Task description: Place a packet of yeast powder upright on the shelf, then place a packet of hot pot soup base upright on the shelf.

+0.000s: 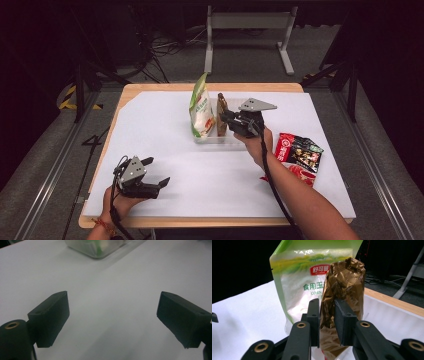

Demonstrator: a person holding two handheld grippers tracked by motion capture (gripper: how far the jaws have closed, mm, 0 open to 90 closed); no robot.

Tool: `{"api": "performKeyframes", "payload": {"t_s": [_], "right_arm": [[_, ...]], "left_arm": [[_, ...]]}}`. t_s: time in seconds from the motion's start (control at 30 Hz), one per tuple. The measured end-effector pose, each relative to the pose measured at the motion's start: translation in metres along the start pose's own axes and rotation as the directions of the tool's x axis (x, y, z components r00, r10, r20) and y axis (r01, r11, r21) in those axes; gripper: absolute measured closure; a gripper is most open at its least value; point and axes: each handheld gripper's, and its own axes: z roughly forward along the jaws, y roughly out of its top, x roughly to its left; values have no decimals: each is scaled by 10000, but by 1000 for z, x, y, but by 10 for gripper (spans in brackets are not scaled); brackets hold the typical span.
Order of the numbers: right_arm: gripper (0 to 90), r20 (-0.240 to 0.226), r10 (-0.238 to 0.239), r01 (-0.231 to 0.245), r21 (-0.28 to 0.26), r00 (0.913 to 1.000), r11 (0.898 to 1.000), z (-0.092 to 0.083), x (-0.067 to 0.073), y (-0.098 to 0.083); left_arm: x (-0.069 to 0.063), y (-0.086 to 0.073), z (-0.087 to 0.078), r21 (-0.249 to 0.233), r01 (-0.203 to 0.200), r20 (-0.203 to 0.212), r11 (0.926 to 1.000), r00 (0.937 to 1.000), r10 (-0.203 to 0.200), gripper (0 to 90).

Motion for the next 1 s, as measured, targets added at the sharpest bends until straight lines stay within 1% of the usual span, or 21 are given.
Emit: {"api": "performKeyframes", "payload": {"t_s": [0.03,0.07,0.1,0.13,0.17,0.27,0.37,0.4,0.43,0.47,0.6,0.67,0.7,0.8,0.87,1.0], "right_arm": [[745,0,0,0,0,10000,10000,0,0,0],[719,11,-42,42,22,10000,10000,-1,0,0],[669,-62,-63,64,39,10000,10000,-2,1,-1],[643,-133,-40,41,88,9999,10000,-4,1,-1],[639,-148,-85,86,82,9999,9999,-6,2,-1],[569,-141,-200,200,25,9997,9998,-12,3,0],[558,-173,-364,364,-22,9992,9993,-23,4,1],[550,-256,-406,406,-20,9988,9992,-26,3,0],[531,-282,-497,498,7,9984,9988,-30,2,0],[533,-267,-582,582,22,9980,9983,-34,1,-1],[518,-403,-513,511,-37,9979,9987,-47,-4,-7],[514,-314,-522,521,-44,9981,9986,-54,-7,-11],[514,-314,-522,521,-44,9981,9986,-54,-7,-11],[508,-254,-365,364,-28,9990,9993,-67,-14,-15],[504,-170,-353,352,-46,9992,9994,-77,-19,-19],[495,53,-452,452,133,9990,9989,-90,-28,-26]], "left_arm": [[0,0,0,0,0,0,10000,10000,0,117],[0,-1,-1,29,13,-32,10000,10000,-13,117],[0,-1,-1,-18,-11,-38,10000,10000,11,117],[0,-1,-2,-52,0,-50,10000,10000,0,118],[0,-1,-3,-49,30,-62,10000,10000,-30,118],[0,-1,-4,-129,44,-104,9999,9999,-46,118],[-1,-1,-3,-64,49,-65,10000,10000,-50,118],[0,-1,-3,-47,50,-74,10000,10000,-51,118],[0,-1,-3,-33,58,-84,10000,9999,-58,118],[0,-1,-3,-23,73,-98,10000,9999,-73,118],[-2,0,-1,22,15,-112,10000,9999,-15,117],[-2,1,-1,53,-4,-97,10000,10000,4,117],[-3,2,-1,73,-79,-107,9999,9999,79,117],[-7,3,0,153,-194,-88,9997,9998,196,117],[-8,3,0,132,-189,-76,9997,9998,190,117],[-8,4,1,128,-180,-76,9998,9998,181,118]]}}
